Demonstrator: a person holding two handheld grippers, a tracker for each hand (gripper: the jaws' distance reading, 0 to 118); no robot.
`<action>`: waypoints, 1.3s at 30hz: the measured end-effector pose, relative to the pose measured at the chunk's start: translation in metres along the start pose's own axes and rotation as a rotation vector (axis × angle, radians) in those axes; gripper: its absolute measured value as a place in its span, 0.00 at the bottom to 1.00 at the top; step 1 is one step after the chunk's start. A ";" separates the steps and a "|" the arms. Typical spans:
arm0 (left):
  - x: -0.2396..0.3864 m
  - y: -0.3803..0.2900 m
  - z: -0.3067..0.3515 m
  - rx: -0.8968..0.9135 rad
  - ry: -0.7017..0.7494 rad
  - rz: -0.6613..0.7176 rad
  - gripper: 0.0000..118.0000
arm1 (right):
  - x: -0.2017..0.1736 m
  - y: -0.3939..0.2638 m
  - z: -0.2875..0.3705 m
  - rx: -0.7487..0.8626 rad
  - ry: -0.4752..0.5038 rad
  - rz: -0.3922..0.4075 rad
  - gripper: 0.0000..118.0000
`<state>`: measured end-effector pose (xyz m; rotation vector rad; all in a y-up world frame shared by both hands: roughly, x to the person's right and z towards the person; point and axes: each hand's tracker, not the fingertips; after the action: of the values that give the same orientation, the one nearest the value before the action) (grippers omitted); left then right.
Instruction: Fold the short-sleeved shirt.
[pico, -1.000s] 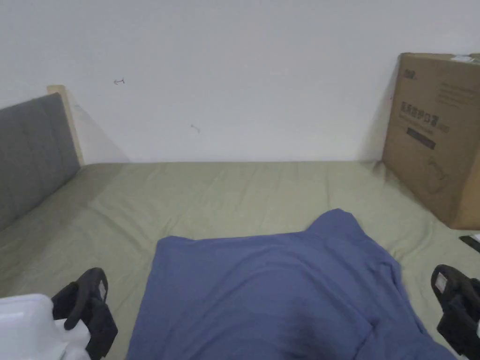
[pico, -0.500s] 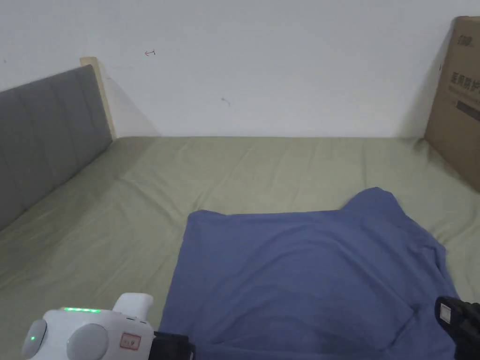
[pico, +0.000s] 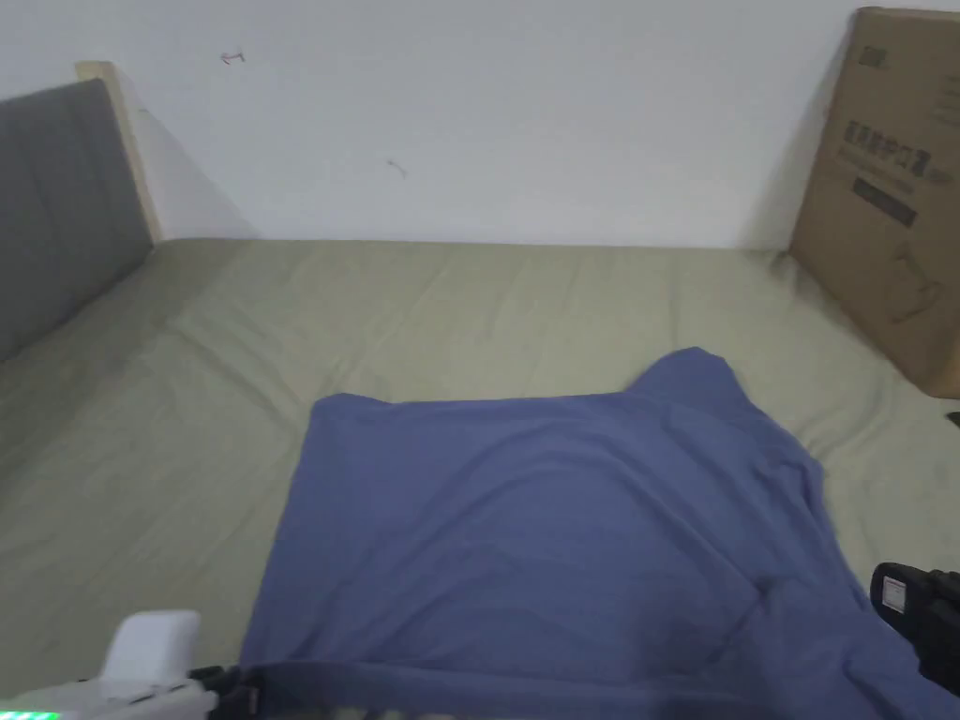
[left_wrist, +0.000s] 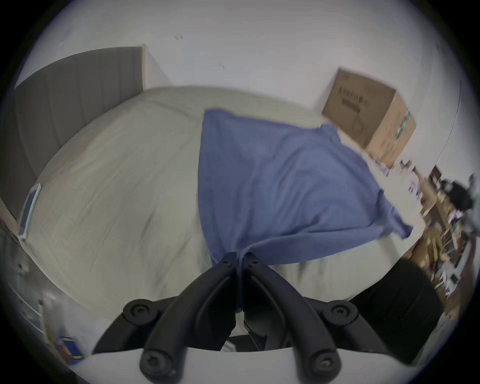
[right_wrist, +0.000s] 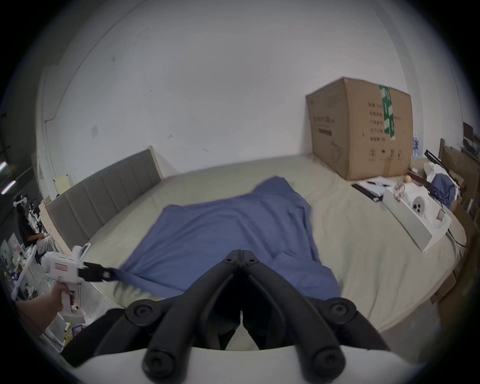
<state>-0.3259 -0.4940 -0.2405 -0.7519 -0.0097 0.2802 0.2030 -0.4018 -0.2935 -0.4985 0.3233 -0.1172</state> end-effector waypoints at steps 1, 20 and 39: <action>0.001 -0.002 0.005 0.028 -0.026 0.026 0.02 | 0.013 0.001 -0.006 -0.057 -0.012 -0.016 0.00; 0.023 -0.016 0.010 0.098 0.010 0.079 0.02 | 0.095 -0.067 -0.078 -0.549 -0.175 -0.070 0.10; 0.022 0.125 -0.083 0.059 0.129 -0.004 0.02 | 0.091 0.077 -0.182 -0.497 -0.152 -0.030 0.06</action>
<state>-0.3268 -0.4575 -0.3874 -0.7104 0.1186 0.2270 0.2306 -0.4340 -0.5068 -0.9995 0.1934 -0.0259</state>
